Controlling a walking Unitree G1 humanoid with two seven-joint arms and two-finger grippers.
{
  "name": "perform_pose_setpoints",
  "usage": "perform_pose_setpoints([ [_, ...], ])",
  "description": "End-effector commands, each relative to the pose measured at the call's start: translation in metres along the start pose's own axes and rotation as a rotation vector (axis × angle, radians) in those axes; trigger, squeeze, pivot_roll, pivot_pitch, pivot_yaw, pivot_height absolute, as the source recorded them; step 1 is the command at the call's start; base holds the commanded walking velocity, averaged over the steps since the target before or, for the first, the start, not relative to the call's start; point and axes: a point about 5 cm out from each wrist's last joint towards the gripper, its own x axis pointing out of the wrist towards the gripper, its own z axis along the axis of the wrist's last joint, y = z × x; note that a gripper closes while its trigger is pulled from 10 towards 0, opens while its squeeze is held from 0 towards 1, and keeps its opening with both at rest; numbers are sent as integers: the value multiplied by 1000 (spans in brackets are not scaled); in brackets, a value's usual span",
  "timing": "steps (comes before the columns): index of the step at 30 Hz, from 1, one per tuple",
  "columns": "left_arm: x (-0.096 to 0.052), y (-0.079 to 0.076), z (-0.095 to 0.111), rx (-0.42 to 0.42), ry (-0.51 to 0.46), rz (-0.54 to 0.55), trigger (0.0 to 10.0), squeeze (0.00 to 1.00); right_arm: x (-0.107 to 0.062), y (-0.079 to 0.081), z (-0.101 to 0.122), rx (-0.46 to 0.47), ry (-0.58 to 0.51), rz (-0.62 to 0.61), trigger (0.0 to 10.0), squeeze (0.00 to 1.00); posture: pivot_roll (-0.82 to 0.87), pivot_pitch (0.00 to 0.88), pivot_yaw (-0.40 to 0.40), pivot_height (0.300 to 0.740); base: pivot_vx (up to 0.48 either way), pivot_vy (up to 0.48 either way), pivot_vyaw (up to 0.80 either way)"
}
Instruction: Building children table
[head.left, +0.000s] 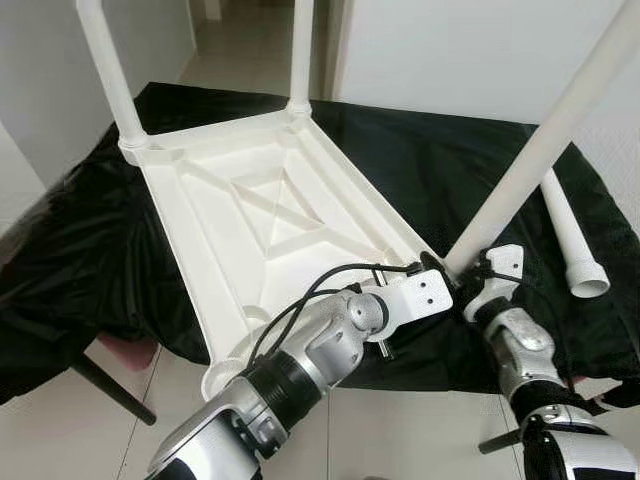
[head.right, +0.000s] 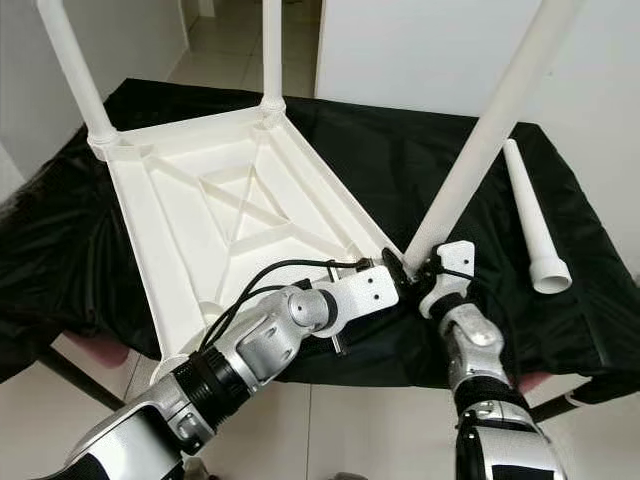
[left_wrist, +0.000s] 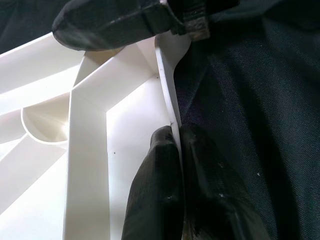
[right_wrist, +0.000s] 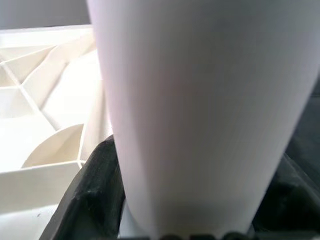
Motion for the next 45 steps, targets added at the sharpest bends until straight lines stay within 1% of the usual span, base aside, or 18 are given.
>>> perform_pose_setpoints([
  [1,1,-15,12,39,-39,-79,10000,0,-26,4,-49,138,230,-197,10000,0,-5,38,2,740,0,0,0],
  [2,2,-16,12,39,-39,-80,10000,0,-24,8,-48,147,214,-225,10000,0,-5,37,2,740,0,0,0],
  [5,2,-16,12,39,-39,-80,10000,0,-24,8,-48,147,214,-225,10000,0,-5,37,2,740,0,0,0],
  [7,1,-17,12,37,-41,-85,10000,0,-19,15,-45,137,199,-332,10000,0,-8,32,5,740,0,0,0],
  [10,1,-18,12,36,-41,-87,10000,0,-19,17,-45,135,198,-379,10000,0,-8,32,5,740,0,0,0],
  [13,2,-20,12,36,-40,-95,10000,0,-14,24,-42,158,197,-516,10000,0,-11,26,10,740,0,0,0],
  [14,2,-20,12,36,-40,-95,10000,0,-14,24,-42,158,197,-516,10000,0,-11,26,10,740,0,0,0],
  [16,2,-20,11,36,-39,-98,10000,0,-13,25,-39,172,186,-596,10000,0,-11,16,12,740,0,0,0],
  [17,2,-20,11,36,-39,-98,10000,0,-13,25,-39,172,186,-596,10000,0,-11,16,12,740,0,0,0],
  [18,2,-20,10,36,-37,-99,10000,0,-12,26,-38,175,188,-630,10000,0,-12,12,14,740,0,0,0],
  [24,2,-20,9,36,-36,-99,10000,0,-11,27,-37,176,191,-652,10000,0,-12,12,14,740,0,0,0],
  [26,2,-19,6,41,-28,-99,10000,0,-10,36,-36,157,214,-730,10000,0,-7,0,22,740,0,0,0],
  [35,1,-17,5,48,-24,-96,10000,0,-8,40,-34,145,221,-731,10000,0,-5,0,18,740,0,0,0],
  [36,2,-17,5,48,-24,-95,10000,0,-8,41,-34,147,221,-721,10000,98,-3,0,14,740,0,0,0],
  [37,2,-17,5,47,-24,-94,10000,0,-7,41,-34,149,222,-715,10000,847,-3,0,14,740,0,0,0],
  [38,2,-17,5,47,-24,-94,10000,0,-7,41,-34,149,222,-715,10000,847,-3,0,14,740,0,0,0],
  [39,2,-17,6,46,-24,-91,10000,0,-7,41,-34,153,220,-703,10000,1000,0,0,10,740,0,0,0],
  [45,2,-15,7,39,-26,-80,10000,0,-5,37,-29,129,203,-666,10000,1000,2,0,0,740,0,0,0],
])
